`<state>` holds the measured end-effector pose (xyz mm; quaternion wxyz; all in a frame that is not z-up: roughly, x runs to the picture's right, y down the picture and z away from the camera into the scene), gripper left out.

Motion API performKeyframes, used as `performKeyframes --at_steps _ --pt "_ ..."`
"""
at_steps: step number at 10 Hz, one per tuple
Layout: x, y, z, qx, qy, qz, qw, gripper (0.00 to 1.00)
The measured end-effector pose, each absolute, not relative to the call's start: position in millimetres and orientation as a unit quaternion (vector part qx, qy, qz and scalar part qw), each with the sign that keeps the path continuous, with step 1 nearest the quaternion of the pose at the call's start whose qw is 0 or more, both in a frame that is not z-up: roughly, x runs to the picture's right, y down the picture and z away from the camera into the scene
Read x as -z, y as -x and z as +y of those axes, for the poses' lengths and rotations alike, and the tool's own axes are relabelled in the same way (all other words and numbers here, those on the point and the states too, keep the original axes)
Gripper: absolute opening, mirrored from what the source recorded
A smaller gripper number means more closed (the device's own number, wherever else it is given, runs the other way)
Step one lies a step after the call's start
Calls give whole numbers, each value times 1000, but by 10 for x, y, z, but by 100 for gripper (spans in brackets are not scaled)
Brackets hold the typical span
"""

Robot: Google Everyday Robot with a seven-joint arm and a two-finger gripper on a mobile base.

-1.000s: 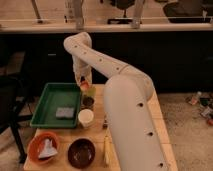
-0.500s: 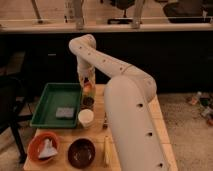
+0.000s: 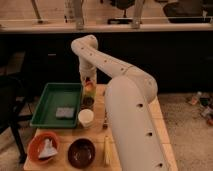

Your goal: Place apple in plastic cup

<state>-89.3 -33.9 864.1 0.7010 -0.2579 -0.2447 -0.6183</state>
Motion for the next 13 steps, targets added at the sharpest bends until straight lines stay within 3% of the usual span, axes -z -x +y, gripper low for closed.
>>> performKeyframes --at_steps 13 --pt "-9025 923 -358 651 265 -255 664 0"
